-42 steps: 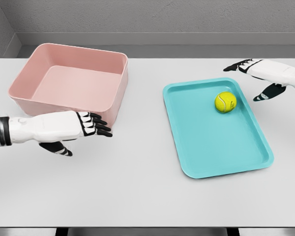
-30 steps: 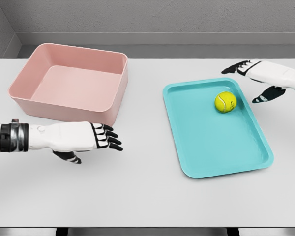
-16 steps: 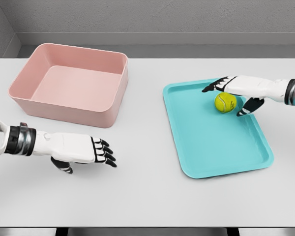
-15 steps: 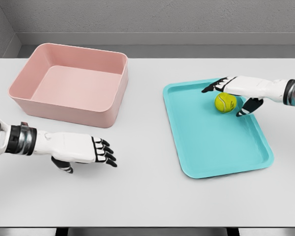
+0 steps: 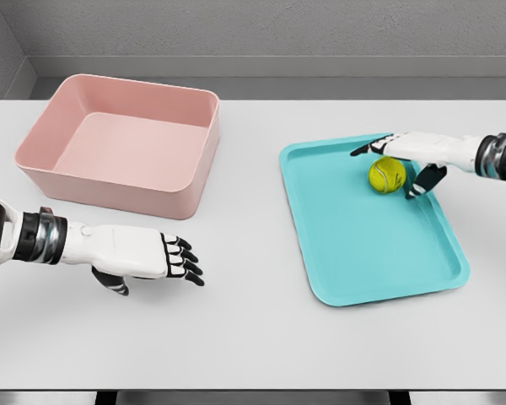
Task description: Put the tennis from the blue tray into the pink basket with both arms
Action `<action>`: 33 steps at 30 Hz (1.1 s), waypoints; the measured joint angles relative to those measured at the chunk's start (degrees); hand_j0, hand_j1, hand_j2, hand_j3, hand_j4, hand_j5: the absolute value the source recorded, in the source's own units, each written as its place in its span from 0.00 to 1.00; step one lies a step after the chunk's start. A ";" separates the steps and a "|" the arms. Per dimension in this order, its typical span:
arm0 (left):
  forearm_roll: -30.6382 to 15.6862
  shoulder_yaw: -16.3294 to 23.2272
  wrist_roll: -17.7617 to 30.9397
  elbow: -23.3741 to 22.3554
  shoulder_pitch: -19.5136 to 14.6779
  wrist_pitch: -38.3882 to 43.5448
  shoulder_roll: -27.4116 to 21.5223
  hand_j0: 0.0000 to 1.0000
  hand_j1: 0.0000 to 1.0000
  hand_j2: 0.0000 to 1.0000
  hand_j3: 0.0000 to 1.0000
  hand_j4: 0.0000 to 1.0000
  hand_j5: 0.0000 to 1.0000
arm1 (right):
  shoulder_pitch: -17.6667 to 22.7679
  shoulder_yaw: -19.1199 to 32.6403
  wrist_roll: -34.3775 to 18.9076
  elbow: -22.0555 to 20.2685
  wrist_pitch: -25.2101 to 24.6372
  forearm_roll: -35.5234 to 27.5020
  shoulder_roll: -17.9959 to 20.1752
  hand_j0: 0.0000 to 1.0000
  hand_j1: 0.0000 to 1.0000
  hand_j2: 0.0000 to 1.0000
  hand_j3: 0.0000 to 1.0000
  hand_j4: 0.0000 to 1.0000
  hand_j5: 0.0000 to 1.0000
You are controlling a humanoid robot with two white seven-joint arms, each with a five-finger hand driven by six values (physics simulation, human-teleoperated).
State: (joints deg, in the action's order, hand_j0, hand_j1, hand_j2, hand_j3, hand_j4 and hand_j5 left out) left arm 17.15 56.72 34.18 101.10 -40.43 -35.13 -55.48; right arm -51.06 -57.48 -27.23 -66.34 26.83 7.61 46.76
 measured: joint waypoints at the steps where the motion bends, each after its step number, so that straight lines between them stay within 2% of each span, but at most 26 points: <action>1: -0.03 -0.03 0.01 0.00 -0.09 0.00 0.01 1.00 1.00 1.00 1.00 1.00 1.00 | 0.00 -0.04 -0.16 0.21 -0.03 0.01 -0.23 1.00 1.00 1.00 1.00 1.00 1.00; 9: -0.13 -0.30 0.02 0.00 -0.97 0.00 0.21 1.00 1.00 1.00 1.00 1.00 1.00 | -1.67 -1.60 -0.70 3.97 -0.32 0.17 -2.86 1.00 1.00 1.00 1.00 1.00 1.00; 20: -0.14 -0.19 0.03 0.01 -1.32 0.00 0.15 1.00 1.00 1.00 1.00 1.00 1.00 | -1.76 -2.74 -0.74 7.51 -0.20 0.22 -4.01 1.00 1.00 1.00 1.00 1.00 1.00; 25: -0.14 -0.09 0.03 0.00 -1.32 0.00 -0.01 1.00 1.00 1.00 1.00 1.00 1.00 | -2.20 -2.75 -0.93 8.24 -0.17 0.46 -4.31 0.91 0.91 0.91 0.91 0.91 0.91; 33: -0.14 -0.09 0.03 -0.02 -1.23 0.00 -0.15 1.00 1.00 1.00 1.00 1.00 1.00 | -2.29 -2.79 -1.24 8.55 -0.10 0.86 -4.57 0.88 0.88 0.88 0.88 0.88 0.88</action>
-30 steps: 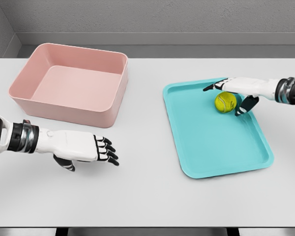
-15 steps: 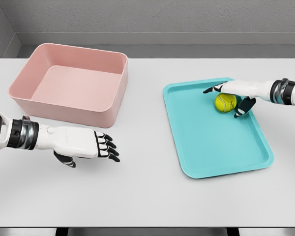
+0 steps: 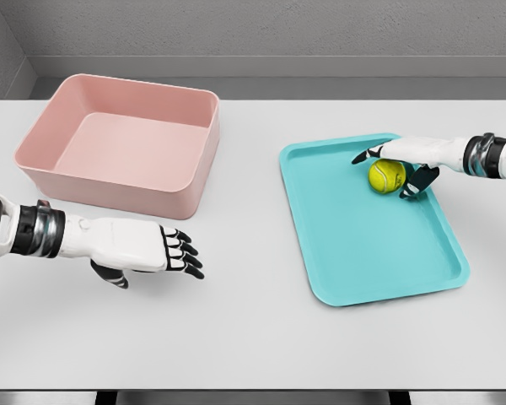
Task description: Put the tennis from the blue tray into the pink basket with both arms
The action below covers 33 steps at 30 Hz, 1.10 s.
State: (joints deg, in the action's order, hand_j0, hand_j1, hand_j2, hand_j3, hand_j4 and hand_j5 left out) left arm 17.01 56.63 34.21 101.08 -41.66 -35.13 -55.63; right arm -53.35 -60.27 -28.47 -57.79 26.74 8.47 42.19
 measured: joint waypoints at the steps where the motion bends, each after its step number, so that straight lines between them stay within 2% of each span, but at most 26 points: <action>1: 0.00 0.00 0.00 0.01 0.09 0.00 -0.04 1.00 1.00 1.00 1.00 1.00 1.00 | 0.09 0.00 -0.02 0.04 0.02 0.02 -0.09 0.87 0.87 0.87 0.87 0.87 0.87; 9: 0.00 -0.07 0.00 0.00 0.00 0.00 -0.22 1.00 1.00 1.00 1.00 1.00 1.00 | 0.00 -0.46 -0.08 0.28 0.19 0.05 -0.32 0.78 0.78 0.78 0.78 0.78 0.78; 15: 0.00 -0.11 0.00 -0.01 -0.09 0.00 -0.24 1.00 1.00 1.00 1.00 1.00 1.00 | 0.09 -0.50 -0.08 0.38 0.43 -0.03 -0.36 0.65 0.65 0.65 0.65 0.65 0.65; 33: 0.00 -0.26 0.00 -0.01 -0.09 0.00 -0.19 1.00 1.00 1.00 1.00 1.00 1.00 | -0.44 -0.25 -0.28 -0.10 1.84 -0.10 -0.23 0.62 0.62 0.62 0.62 0.62 0.62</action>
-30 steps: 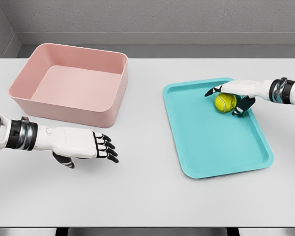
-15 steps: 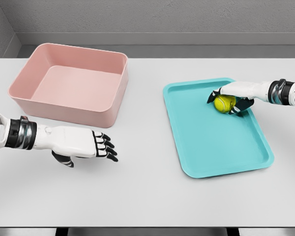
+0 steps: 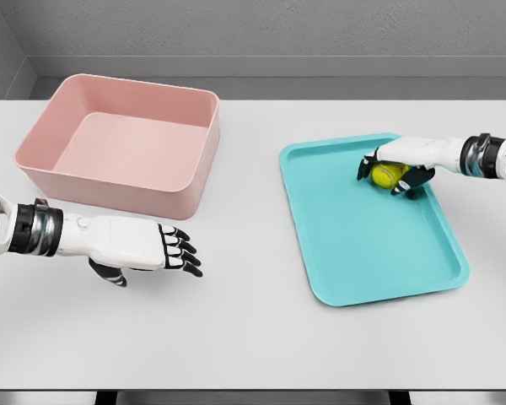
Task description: Put the tennis from the blue tray into the pink basket with both arms
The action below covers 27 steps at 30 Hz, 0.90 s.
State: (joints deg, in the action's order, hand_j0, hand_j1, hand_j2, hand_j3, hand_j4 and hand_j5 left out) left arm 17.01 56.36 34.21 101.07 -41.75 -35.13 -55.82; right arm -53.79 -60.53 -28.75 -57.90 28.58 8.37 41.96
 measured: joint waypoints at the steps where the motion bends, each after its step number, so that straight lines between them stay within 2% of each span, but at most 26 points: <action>1: 0.00 0.00 0.00 0.00 0.00 0.00 0.01 1.00 1.00 1.00 1.00 1.00 1.00 | -0.18 0.07 -0.12 -0.08 0.07 -0.02 0.01 0.62 0.62 0.62 0.62 0.62 0.62; 6: -0.05 0.00 0.00 0.00 -0.09 0.00 0.03 1.00 1.00 1.00 1.00 1.00 1.00 | -0.79 0.29 -0.54 -0.82 1.32 -0.23 0.02 0.61 0.61 0.61 0.61 0.61 0.61; 13: -0.08 -0.06 0.00 0.00 -0.09 0.00 0.04 1.00 1.00 1.00 1.00 1.00 1.00 | -1.06 0.33 -0.96 -4.79 1.66 -0.50 0.09 0.61 0.61 0.61 0.61 0.61 0.61; 17: -0.10 -0.18 0.00 0.00 -0.09 0.00 -0.23 1.00 1.00 1.00 1.00 1.00 1.00 | -1.14 0.34 -1.43 -7.54 1.69 -1.08 0.30 0.61 0.61 0.61 0.61 0.61 0.61; 27: -0.03 -1.12 0.00 0.00 0.35 0.00 -5.43 1.00 1.00 1.00 1.00 1.00 1.00 | -1.23 0.33 -1.72 -16.48 1.72 -1.40 1.43 0.61 0.61 0.61 0.61 0.61 0.61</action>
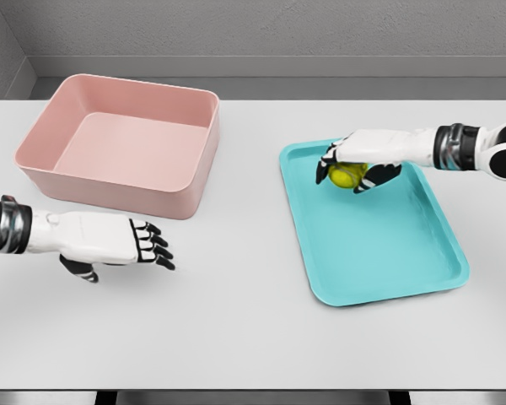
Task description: Put the tennis from the blue tray into the pink basket with both arms
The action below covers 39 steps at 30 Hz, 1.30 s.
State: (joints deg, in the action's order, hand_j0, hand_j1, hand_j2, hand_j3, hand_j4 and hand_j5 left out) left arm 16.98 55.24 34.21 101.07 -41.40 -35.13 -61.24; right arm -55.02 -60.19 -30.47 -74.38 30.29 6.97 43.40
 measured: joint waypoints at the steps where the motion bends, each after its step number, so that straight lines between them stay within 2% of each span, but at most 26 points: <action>1: -0.03 -0.07 0.00 0.00 -0.18 0.00 -0.15 1.00 1.00 1.00 1.00 1.00 1.00 | 0.00 0.00 0.00 -0.90 0.00 0.00 0.16 0.61 0.61 0.61 0.61 0.61 0.61; 14: -0.34 -0.96 0.00 0.00 -0.53 0.01 -0.47 1.00 1.00 1.00 1.00 1.00 1.00 | -0.18 0.00 -0.38 -12.20 0.01 0.04 0.97 0.61 0.61 0.61 0.61 0.61 0.61; 30: -0.27 -1.46 -0.16 0.00 0.00 0.00 -1.36 1.00 1.00 1.00 1.00 1.00 1.00 | 0.18 -0.71 -0.92 -18.06 -0.01 -0.03 0.11 0.61 0.61 0.61 0.61 0.61 0.61; 31: -0.24 -1.57 -0.93 0.00 0.09 -0.01 -1.35 1.00 1.00 1.00 1.00 1.00 1.00 | 0.18 -0.82 -0.94 -18.19 -0.01 -0.03 -0.19 0.61 0.61 0.61 0.61 0.61 0.61; 35: -0.22 -1.54 -8.91 0.00 0.53 0.02 -2.34 1.00 1.00 1.00 1.00 1.00 1.00 | 0.18 -1.42 -1.24 -18.42 -0.02 -0.03 -1.81 0.61 0.61 0.61 0.61 0.61 0.61; 39: 0.01 -1.55 -11.53 0.00 1.06 0.03 -2.93 1.00 1.00 1.00 1.00 1.00 1.00 | 0.44 -2.21 -1.34 -18.44 -0.06 -0.04 -3.65 0.61 0.61 0.61 0.61 0.61 0.61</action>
State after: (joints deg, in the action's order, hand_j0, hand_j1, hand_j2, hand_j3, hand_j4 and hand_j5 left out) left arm 16.99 53.69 22.67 101.07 -40.34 -35.10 -64.17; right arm -54.58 -62.40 -31.81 -92.82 30.23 6.93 39.75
